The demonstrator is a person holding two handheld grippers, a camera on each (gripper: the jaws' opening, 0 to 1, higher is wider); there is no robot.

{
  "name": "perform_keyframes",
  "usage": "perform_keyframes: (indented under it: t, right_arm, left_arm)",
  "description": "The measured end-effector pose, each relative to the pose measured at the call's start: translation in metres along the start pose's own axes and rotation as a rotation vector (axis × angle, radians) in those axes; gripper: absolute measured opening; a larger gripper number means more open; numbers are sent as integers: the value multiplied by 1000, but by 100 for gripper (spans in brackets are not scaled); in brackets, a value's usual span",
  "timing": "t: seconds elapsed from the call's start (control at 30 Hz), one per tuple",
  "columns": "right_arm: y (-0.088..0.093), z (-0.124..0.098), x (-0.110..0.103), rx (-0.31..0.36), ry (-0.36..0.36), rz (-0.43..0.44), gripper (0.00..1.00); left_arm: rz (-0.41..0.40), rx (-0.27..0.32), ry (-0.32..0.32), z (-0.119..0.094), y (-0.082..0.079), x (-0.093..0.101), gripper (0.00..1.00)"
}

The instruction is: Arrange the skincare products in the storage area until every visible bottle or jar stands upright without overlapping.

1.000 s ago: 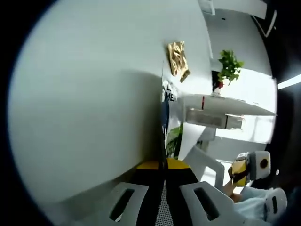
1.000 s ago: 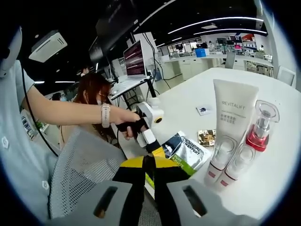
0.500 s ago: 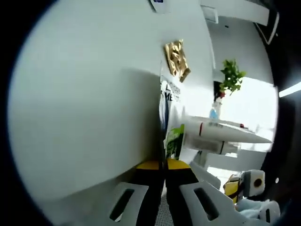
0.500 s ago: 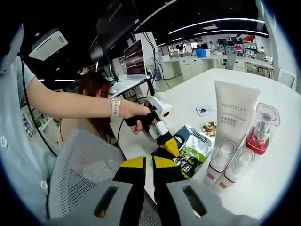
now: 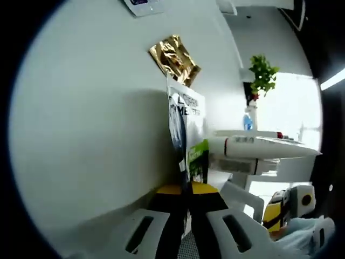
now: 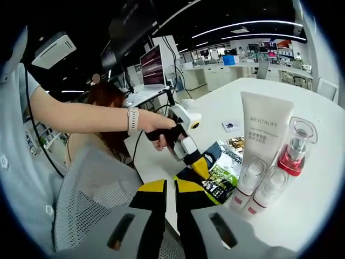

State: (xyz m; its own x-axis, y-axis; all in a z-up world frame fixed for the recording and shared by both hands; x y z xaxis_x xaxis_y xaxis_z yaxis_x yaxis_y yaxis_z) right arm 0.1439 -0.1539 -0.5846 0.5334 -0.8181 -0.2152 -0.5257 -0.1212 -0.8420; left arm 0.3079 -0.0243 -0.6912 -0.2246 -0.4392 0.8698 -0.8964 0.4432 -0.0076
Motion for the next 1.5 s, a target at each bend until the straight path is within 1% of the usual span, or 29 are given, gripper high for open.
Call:
perform_keyframes:
  t: [0.03,0.1,0.13,0.2,0.27,0.33,0.4,0.5,0.57,0.63,0.67,0.77,0.83,0.93,1.03,1.17,1.37,1.47,1.5]
  right_arm:
    - [0,0,0,0,0,-1,6]
    - [1,-1,0,1,1,-3,6]
    - [1,-1,0,1,4,-3,6]
    - [1,-2,1,4,9,0,6]
    - [1,-3,1,7,11,0,6]
    - [1,-4,1,6,15,-2,6]
    - [2,-5,1,7,17,-5,6]
    - [3,-7,1,10,24,-4,6]
    - [3,-7,0,11,25,-2,6]
    - [3,-8,-1,12,27,-7,6]
    - [3,-9,-1,10,26,-9,6]
    - [3,-10,-1,14,30,-15,6]
    - [2,-11,-2,18,32,-13,6]
    - [2,-12,-2,20,37,-17,6]
    - [2,-13,-2,20,41,-20,6]
    - [2,-15,-2,28,49,-18,6]
    - [2,-18,-2,32,59,-15,6]
    - [3,-19,-2,33,66,-12,6]
    - [3,-19,-2,33,68,-10,6]
  left_arm:
    - [46,11,-14,-1,0,-1,0]
    - [67,19,-25,-2,1,-1,0]
    - [64,16,-21,-3,2,0,1]
    - [100,28,-24,-5,2,-1,1]
    - [114,38,-32,-6,2,0,3]
    - [116,43,-32,-8,4,2,7]
    - [144,63,-38,-9,4,5,10]
    - [169,70,-57,-10,7,9,16]
    - [179,71,-57,-12,9,11,20]
    - [206,66,-55,-13,11,12,24]
    - [221,68,-69,-15,12,12,24]
    - [237,75,-80,-18,13,13,28]
    - [268,79,-84,-20,13,13,30]
    - [309,63,-107,-23,15,14,32]
    - [320,64,-115,-26,15,13,34]
    - [341,96,-129,-31,10,13,36]
    - [359,119,-143,-34,4,13,37]
    - [365,116,-143,-34,4,12,36]
    - [370,126,-149,-35,3,12,37]
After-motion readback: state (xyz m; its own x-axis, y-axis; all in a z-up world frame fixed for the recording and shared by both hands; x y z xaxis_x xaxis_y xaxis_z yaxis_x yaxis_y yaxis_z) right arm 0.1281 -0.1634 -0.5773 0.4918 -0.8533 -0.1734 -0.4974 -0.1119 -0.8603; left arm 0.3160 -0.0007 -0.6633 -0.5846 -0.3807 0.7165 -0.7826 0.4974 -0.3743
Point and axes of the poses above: the point that each gripper's makers call its tool centre point, and the gripper's own axes: z roughly forward along the fingers, x roughly to its right, y roughly out of its underside, the point moved 10 cm from there along -z, roughly backward along the fingers, and after that the axes turned 4 degrees about y, right-handed, at the moved point
